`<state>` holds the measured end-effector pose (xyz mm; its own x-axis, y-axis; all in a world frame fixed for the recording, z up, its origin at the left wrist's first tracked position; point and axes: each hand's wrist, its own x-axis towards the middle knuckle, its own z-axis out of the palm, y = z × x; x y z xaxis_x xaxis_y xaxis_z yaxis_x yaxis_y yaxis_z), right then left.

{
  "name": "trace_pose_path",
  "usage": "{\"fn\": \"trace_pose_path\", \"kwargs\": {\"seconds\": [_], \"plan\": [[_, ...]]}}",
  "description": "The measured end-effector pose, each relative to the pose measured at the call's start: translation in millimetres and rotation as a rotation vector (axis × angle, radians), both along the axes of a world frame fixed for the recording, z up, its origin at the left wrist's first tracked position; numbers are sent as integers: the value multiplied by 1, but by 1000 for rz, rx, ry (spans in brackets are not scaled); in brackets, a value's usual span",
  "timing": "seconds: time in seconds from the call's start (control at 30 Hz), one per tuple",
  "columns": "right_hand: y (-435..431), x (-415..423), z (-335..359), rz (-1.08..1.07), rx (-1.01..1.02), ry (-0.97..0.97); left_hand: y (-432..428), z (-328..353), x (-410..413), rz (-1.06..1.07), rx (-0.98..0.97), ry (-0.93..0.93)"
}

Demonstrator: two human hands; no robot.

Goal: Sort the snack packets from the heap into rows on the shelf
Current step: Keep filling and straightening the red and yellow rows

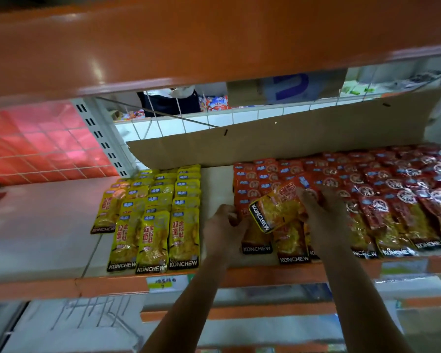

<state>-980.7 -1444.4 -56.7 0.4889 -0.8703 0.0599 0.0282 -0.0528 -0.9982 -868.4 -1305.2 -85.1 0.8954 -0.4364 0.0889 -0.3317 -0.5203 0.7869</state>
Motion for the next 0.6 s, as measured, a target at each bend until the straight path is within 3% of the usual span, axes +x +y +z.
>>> {"fn": "trace_pose_path", "kwargs": {"seconds": [0.13,0.27,0.4,0.5,0.6], "plan": [[3,8,0,85,-68,81,0,4,3,72,-83,-118],[11,19,-5,242,-204,235,-1,10,3,-139,-337,235],[15,26,-7,313,-322,312,1,6,5,-246,-248,201],[16,28,-7,330,-382,329,6,2,4,-246,-299,251],[17,30,-10,319,-464,374,10,-2,4,-224,-233,235]]}}
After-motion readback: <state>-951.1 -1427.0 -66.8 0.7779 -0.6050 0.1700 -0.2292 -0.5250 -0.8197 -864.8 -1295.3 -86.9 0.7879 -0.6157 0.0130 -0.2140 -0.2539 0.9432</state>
